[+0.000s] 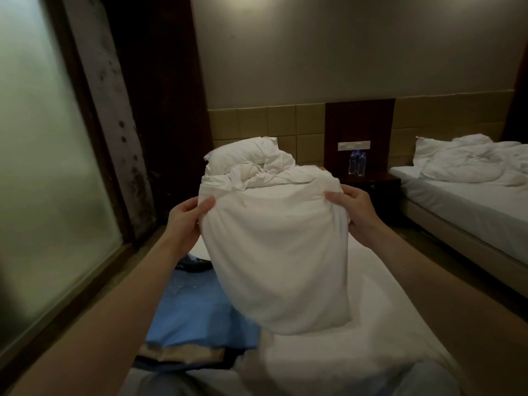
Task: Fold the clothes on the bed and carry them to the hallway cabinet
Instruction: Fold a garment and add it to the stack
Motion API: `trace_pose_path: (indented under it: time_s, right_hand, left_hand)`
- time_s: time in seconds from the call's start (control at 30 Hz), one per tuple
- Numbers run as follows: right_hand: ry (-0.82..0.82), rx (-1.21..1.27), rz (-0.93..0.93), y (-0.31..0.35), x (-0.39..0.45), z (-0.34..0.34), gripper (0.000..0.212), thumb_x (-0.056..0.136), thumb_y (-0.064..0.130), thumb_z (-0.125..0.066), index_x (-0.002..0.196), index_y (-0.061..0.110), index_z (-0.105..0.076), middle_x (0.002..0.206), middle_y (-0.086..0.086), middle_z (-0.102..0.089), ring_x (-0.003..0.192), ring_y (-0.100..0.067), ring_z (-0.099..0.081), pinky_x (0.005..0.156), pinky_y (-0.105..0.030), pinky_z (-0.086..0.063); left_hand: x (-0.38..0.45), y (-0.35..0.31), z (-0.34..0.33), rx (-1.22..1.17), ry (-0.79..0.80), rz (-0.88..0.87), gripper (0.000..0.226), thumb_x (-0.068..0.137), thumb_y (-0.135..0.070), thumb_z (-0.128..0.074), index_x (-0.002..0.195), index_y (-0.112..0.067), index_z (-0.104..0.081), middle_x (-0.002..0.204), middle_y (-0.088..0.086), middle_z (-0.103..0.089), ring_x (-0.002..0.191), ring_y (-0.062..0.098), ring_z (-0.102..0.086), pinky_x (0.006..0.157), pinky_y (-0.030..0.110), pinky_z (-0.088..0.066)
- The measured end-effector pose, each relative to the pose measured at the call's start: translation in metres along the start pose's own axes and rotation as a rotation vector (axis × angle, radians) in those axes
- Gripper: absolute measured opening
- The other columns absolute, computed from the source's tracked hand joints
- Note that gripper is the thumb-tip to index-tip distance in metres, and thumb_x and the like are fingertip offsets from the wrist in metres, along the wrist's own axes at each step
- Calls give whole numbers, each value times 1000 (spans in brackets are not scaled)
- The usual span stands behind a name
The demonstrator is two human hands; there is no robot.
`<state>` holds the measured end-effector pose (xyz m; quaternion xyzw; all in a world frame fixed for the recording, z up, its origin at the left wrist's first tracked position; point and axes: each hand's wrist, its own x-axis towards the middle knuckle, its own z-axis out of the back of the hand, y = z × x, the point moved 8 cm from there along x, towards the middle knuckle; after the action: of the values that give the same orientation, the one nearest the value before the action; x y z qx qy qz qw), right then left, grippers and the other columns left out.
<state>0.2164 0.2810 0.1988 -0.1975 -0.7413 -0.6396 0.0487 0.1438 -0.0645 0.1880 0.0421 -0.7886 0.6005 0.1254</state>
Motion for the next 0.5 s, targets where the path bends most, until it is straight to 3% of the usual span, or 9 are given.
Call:
trace_pose_path:
  time_s: [0.1,0.23,0.3,0.37,0.5]
  right_hand:
    - [28,101,-22,-1,-1,-31,22,84,11,-72,106,11,-72,108,-7,-74,104,-28,-69,92,-43,-55]
    - [135,220,-66,-1,-1,-90,30,78,13,-74,108,11,-71,107,-10,-74,100,-29,-70,81,-40,-58]
    - [184,251,-98,-8,2,-120,41,71,18,-77,111,9,-70,111,-12,-73,101,-31,-69,84,-44,-57]
    - [211,262,-123,-20,7,-144,38,74,15,-76,112,8,-70,112,-14,-72,103,-32,-69,89,-45,-56]
    - [178,203,-176,-64,21,-173,29,83,5,-71,112,5,-69,110,-15,-72,100,-33,-68,90,-47,-54]
  left_hand:
    - [-14,-24,34,12,-97,-21,20,85,-18,-72,102,-9,-72,93,7,-76,86,21,-71,77,39,-58]
    - [-32,-69,78,68,-165,-85,17,87,-21,-70,100,-10,-71,84,5,-74,71,17,-71,57,29,-57]
    - [-38,-86,100,103,-195,-111,9,92,-17,-65,97,-11,-70,79,2,-75,68,13,-71,57,27,-58]
    - [-39,-93,119,122,-226,-118,8,94,-16,-63,96,-12,-69,76,-2,-75,66,12,-71,55,26,-57]
    - [-20,-77,161,183,-300,-46,12,90,-22,-70,100,-15,-70,92,2,-75,78,16,-71,60,28,-56]
